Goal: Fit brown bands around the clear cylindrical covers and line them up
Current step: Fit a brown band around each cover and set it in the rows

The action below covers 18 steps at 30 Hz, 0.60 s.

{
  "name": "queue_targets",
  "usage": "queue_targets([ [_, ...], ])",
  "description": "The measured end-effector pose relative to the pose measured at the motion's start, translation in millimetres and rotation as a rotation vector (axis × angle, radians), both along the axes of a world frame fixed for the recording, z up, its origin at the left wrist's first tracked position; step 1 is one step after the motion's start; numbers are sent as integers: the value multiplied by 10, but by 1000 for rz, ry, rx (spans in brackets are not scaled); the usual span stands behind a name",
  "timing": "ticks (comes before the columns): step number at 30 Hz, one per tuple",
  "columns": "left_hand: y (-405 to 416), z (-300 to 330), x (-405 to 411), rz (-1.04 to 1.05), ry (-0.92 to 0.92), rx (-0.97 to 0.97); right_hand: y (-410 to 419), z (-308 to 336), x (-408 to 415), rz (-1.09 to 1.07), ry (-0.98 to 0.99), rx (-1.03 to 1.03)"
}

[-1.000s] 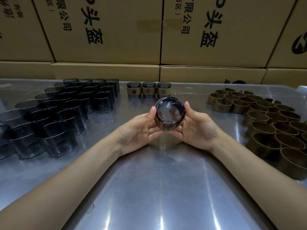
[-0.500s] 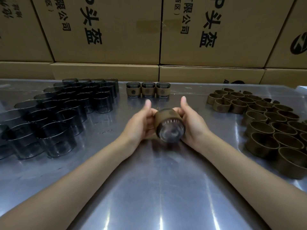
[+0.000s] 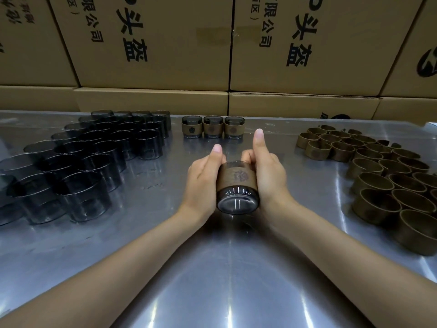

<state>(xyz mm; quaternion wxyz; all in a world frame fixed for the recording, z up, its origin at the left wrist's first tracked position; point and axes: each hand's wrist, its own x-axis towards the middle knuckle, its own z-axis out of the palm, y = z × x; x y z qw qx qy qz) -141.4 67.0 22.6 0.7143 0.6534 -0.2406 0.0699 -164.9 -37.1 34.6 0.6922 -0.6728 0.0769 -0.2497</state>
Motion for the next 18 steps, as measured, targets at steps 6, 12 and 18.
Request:
queue_targets([
  [6,14,-6,15,-9,-25,24,-11,0,12,-14,-11,-29],
  [12,29,-39,157,8,-93,200,-101,-99,69,-133,-174,-207],
  [18,37,-124,314,-10,-189,381,-416,-223,104,7,-99,-746],
])
